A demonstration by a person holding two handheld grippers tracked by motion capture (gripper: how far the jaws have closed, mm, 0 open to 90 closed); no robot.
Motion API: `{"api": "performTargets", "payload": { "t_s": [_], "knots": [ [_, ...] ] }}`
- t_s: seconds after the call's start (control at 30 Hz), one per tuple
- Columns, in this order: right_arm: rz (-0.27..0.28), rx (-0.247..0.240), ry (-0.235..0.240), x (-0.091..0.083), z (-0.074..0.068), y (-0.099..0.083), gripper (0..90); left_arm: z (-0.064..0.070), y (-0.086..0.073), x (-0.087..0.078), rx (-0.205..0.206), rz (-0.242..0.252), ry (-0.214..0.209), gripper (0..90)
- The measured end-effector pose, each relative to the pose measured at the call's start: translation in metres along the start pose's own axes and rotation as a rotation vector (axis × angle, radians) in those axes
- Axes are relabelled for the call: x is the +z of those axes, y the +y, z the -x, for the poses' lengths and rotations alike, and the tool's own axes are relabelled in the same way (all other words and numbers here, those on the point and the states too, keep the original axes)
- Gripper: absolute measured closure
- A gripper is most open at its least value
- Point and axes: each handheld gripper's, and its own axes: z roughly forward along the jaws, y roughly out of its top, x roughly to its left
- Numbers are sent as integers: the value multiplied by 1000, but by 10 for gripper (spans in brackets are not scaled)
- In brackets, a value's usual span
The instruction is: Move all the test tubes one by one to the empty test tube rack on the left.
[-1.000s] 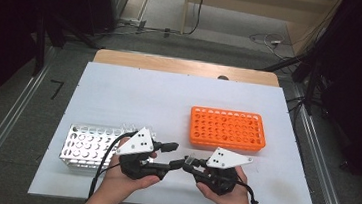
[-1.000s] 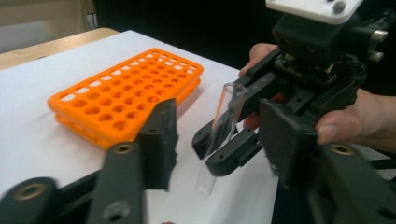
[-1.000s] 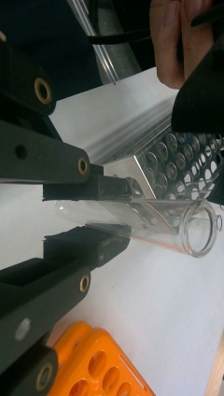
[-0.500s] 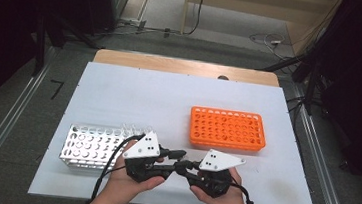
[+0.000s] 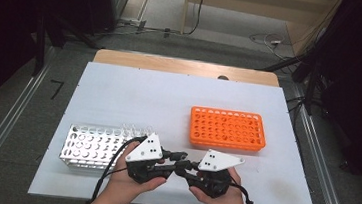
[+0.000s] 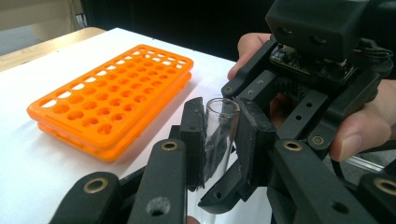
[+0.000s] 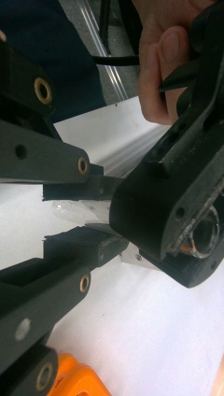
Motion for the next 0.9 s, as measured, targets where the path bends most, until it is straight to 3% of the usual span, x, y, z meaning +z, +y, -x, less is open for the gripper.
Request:
{"api": "performTargets", "payload": {
  "t_s": [0.3, 0.47, 0.9],
  "knots": [
    [2, -4, -13, 1, -1, -1, 717, -1, 0, -2, 4, -3, 19, 758],
    [8, -2, -17, 0, 0, -1, 635, -3, 1, -6, -9, 18, 33, 759],
    [73, 14, -4, -8, 9, -4, 246, -12, 3, -21, -15, 42, 75, 759]
  ]
}}
